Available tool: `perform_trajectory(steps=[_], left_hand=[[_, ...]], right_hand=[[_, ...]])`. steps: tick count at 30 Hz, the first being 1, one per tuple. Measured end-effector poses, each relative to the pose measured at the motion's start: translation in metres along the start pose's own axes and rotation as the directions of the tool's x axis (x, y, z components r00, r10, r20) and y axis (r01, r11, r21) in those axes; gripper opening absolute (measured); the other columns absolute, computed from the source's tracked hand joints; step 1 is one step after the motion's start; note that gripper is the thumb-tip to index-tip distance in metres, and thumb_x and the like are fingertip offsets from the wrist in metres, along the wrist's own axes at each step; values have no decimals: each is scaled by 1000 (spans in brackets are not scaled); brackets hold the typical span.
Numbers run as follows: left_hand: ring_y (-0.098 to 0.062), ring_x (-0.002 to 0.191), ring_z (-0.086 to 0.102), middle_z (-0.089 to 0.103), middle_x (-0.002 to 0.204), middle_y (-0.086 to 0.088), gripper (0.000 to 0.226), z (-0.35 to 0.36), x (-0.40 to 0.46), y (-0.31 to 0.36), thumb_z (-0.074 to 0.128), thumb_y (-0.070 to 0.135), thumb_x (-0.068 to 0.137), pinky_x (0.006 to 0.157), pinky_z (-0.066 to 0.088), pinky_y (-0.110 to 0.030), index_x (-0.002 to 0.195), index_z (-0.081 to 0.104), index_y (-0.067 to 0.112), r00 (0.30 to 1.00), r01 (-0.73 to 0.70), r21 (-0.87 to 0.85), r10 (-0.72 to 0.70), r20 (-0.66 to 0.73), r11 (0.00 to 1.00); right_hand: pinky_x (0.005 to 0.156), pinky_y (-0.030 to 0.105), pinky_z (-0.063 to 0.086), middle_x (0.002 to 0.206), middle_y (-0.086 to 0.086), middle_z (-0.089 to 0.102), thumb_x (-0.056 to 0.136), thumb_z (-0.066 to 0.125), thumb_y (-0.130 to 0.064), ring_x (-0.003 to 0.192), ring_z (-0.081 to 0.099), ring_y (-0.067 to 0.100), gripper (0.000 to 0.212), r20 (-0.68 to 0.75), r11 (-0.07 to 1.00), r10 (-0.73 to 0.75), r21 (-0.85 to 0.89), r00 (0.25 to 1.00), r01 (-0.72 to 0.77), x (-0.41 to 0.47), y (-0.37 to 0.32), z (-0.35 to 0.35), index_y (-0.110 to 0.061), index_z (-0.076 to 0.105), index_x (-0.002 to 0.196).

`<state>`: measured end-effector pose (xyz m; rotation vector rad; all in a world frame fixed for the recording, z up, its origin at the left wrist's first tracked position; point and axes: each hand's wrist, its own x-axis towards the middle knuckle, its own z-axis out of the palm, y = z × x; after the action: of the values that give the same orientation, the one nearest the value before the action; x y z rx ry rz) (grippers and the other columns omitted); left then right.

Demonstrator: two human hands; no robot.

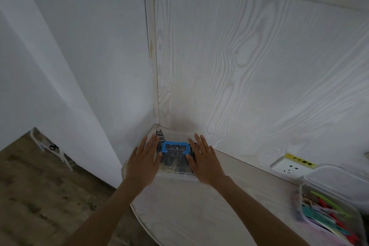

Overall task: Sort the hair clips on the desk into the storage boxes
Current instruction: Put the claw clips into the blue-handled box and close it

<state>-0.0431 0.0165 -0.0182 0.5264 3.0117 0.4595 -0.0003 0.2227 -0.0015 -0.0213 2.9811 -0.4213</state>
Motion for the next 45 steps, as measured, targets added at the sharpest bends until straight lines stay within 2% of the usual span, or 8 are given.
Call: perform_trajectory(steps=[5,9,15,25,31,36,41,45], left_hand=[[-18,146,0,4,158,2,97,1,1,0,-28,66,72,116,18,-32,149,4,18,1000,-6,-21,7,12,1000],[-17,144,12,11,157,-4,64,-10,2,3,34,45,96,116,23,-35,148,17,11,998,10,-361,-29,-47,933],[-26,135,37,33,150,-9,66,-14,-5,2,53,29,92,109,32,-39,146,21,10,898,386,-714,-415,146,584],[-12,71,46,46,71,3,27,-34,4,8,50,31,95,66,38,-22,79,46,10,859,334,-877,-494,133,344],[-35,97,58,55,85,-18,33,-36,6,4,51,31,94,79,46,-36,94,52,-2,854,355,-872,-497,155,337],[-40,96,59,59,102,-27,61,-37,-1,4,56,51,85,82,48,-45,105,51,-6,865,389,-818,-475,165,424],[-16,115,50,45,133,3,54,-39,-3,23,48,33,94,95,41,-29,138,34,4,906,365,-732,-401,136,575],[-30,128,47,45,142,-12,64,-26,-1,30,45,44,92,105,41,-43,143,30,8,913,354,-641,-401,77,681]], right_hand=[[118,40,1,158,-3,-11,78,-8,-64,137,-23,9,80,-32,998,-5,57,999,7,0,2,6,-26,-1,148],[120,39,4,158,-4,-5,84,11,-69,144,-9,11,81,-83,922,121,378,989,-81,-5,-5,10,-21,4,149],[99,30,39,128,11,51,95,42,-8,114,50,23,31,-212,690,547,662,810,-293,-4,-5,-3,-9,53,124],[110,37,34,145,3,38,89,58,-28,132,35,22,65,128,963,-134,251,983,99,9,-26,-1,-27,25,145],[97,36,42,127,6,53,95,39,-42,119,46,24,48,-36,985,-146,-97,989,142,19,-20,-8,-25,38,139],[115,46,22,153,4,20,91,17,-58,138,20,31,66,247,987,-109,138,963,76,16,-27,16,-23,16,146],[81,31,56,98,1,64,96,45,-17,91,65,15,19,-8,557,166,826,986,-87,6,-9,-16,-27,54,109],[53,22,53,96,16,64,98,35,-11,70,61,22,24,256,92,458,939,851,-332,-2,18,-39,-10,52,114]])
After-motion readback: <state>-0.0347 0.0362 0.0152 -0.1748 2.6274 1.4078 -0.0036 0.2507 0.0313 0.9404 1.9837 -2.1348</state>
